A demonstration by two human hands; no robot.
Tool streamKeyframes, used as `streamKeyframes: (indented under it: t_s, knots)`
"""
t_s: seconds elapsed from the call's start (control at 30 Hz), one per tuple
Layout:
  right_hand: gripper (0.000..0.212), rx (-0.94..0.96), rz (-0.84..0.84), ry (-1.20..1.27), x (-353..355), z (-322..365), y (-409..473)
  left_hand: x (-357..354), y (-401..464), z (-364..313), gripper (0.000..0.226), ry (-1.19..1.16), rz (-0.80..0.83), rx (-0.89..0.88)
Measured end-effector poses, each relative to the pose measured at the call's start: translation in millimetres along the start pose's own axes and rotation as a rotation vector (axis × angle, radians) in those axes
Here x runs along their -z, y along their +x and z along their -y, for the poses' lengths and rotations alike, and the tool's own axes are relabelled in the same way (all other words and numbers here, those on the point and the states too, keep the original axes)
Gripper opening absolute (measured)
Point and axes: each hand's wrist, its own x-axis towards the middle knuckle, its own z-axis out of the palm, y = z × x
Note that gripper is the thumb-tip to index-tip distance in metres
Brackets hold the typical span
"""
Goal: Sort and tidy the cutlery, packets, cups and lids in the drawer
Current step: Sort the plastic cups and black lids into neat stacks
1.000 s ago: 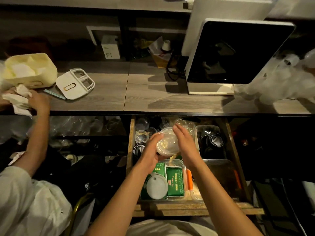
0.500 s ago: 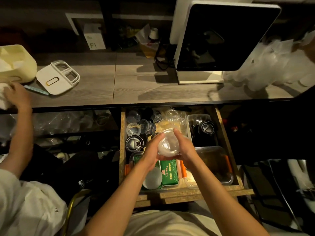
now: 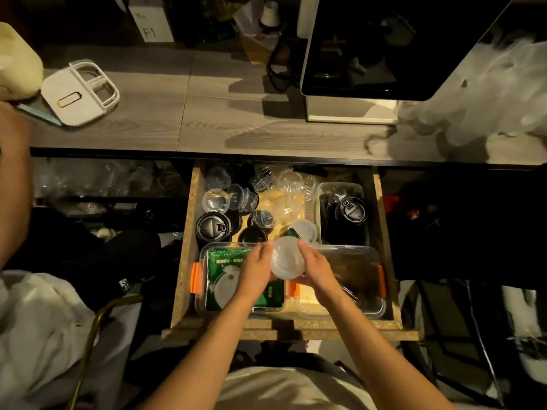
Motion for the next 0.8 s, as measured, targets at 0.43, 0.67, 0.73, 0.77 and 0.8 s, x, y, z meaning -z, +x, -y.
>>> streamKeyframes:
  t_s: [0.43,0.67,0.73,0.77,0.8]
  knots:
    - [0.040,-0.090,0.154,-0.053,-12.4,-21.2,21.0,4.7,5.2,20.2,0.030,0.170,-0.270,-0.012]
    - [0.056,0.020,0.111,-0.187,-0.3,-16.1,20.5,11.6,-5.0,16.4,0.042,0.001,-0.334,-0.003]
    - [0.052,0.083,0.087,-0.247,-1.1,-11.0,20.6,14.0,-3.1,16.5,0.057,-0.021,-0.339,0.002]
    - [0.049,0.119,0.071,-0.273,-3.4,-7.0,20.6,16.0,-2.3,14.7,0.061,-0.032,-0.341,0.002]
    - [0.046,0.159,0.049,-0.289,-6.7,-2.6,21.0,18.4,-3.6,8.8,0.061,-0.037,-0.341,0.003]
